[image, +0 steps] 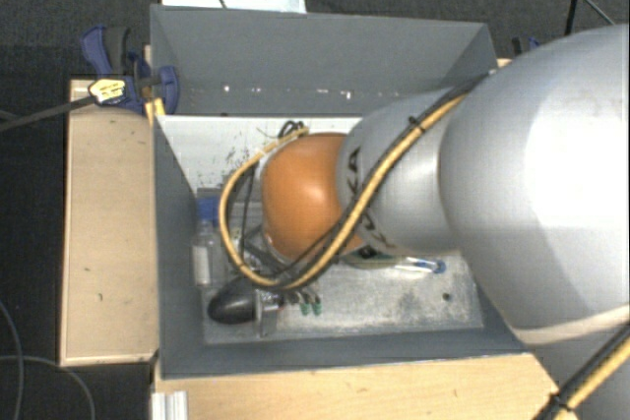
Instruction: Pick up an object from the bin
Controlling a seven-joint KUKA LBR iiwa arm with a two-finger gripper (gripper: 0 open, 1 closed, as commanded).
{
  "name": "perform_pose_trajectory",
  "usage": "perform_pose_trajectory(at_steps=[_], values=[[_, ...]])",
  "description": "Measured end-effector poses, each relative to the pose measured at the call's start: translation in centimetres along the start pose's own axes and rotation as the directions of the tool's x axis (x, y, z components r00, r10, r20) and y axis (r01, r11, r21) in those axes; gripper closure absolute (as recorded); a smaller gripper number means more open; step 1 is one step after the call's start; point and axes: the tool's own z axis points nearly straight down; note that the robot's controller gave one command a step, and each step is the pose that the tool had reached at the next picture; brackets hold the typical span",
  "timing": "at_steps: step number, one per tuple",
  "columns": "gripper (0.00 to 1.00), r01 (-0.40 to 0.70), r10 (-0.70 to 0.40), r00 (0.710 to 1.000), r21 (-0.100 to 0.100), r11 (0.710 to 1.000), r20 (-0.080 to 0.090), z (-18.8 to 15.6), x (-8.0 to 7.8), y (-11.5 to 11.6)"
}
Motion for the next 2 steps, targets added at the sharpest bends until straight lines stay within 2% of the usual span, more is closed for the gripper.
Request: perform_pose_trajectory(at_steps=[1, 2], values=[[1.0, 0.264, -0.264, 0.965, -0.005, 0.965, 0.006, 0.7, -0.9, -2.3], [1.0, 0.302, -0.302, 0.953, 0.002, 0.953, 0.008, -16.4, -2.1, -2.1]])
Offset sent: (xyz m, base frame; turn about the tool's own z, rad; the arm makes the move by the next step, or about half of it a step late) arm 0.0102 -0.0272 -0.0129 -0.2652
